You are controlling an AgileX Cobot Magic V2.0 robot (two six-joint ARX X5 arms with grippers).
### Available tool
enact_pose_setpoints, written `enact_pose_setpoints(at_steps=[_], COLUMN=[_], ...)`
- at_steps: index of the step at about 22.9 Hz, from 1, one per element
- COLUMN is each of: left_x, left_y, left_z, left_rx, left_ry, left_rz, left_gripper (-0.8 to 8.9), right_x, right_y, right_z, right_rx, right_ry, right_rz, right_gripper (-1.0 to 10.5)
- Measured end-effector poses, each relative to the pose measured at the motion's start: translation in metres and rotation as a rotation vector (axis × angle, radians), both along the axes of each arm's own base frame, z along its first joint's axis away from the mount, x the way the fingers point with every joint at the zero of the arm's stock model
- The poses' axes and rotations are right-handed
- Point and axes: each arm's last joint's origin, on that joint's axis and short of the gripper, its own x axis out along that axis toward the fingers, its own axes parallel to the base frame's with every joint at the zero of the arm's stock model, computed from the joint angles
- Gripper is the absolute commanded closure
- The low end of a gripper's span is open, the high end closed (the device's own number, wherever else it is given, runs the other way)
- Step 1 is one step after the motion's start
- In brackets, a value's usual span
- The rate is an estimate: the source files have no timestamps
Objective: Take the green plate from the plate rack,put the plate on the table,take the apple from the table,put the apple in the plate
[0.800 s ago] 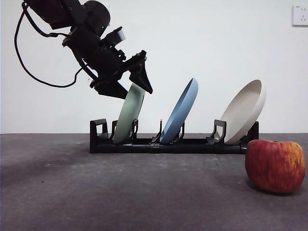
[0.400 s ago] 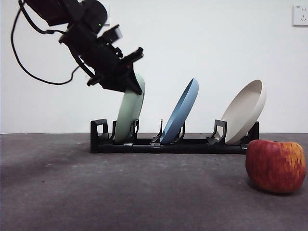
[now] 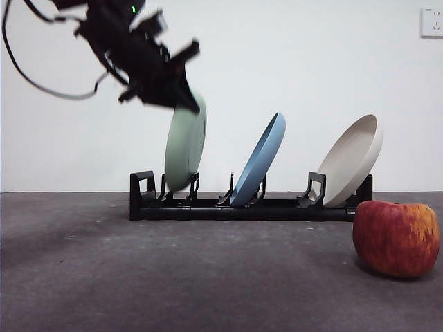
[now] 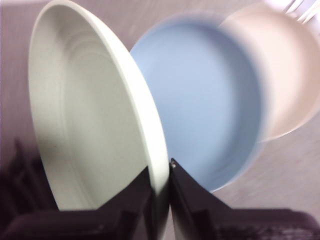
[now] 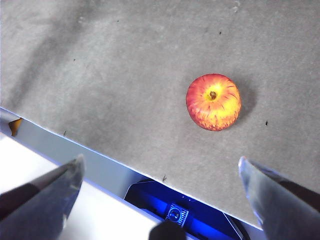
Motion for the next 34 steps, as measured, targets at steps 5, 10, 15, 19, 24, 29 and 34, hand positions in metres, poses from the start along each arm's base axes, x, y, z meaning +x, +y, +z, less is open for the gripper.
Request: enact_pose_setpoints(at_steps=[5,10,15,19,24,29,34], left_x=[-0.026,-0.062,-0.114,-0.153,-0.181,-0.206,-0.224], left_y=[0.007,0.017,0.015,0.006,-0.019,-0.046,-0.068], left_z=[0.045,0.076,0.102,0.110,0.094,0.059,0.008], left_rx=[-0.037,-0.011,0.152,0.339,0.615,0.793,0.907], left_ry=[-0.089,-0.090,-0.127,-0.165,-0.129,-0.142,-0.180], left_rz=[-0.012,-0.025,-0.023,-0.039,-0.101,-0.178,-0.232], left_gripper=[8.22,8.21,8.21,8.20,8.19,8.19,8.19], right_x=[0.000,0.000,0.000,0.000,0.000,0.000,0.000], right_y=[0.000,0.000,0.000,0.000,0.000,0.000,0.000], right_z=[0.000,0.000,0.000,0.000,0.000,0.000,0.000], right_rx=[0.000,0.000,0.000,0.000,0.001,0.001,0.001], right_ry=[0.000,0.000,0.000,0.000,0.000,0.000,0.000], right_rz=[0.000,0.000,0.000,0.000,0.001,0.001,0.001], right_gripper=[3.2,3.2,3.2,3.2,3.2,3.2,3.2])
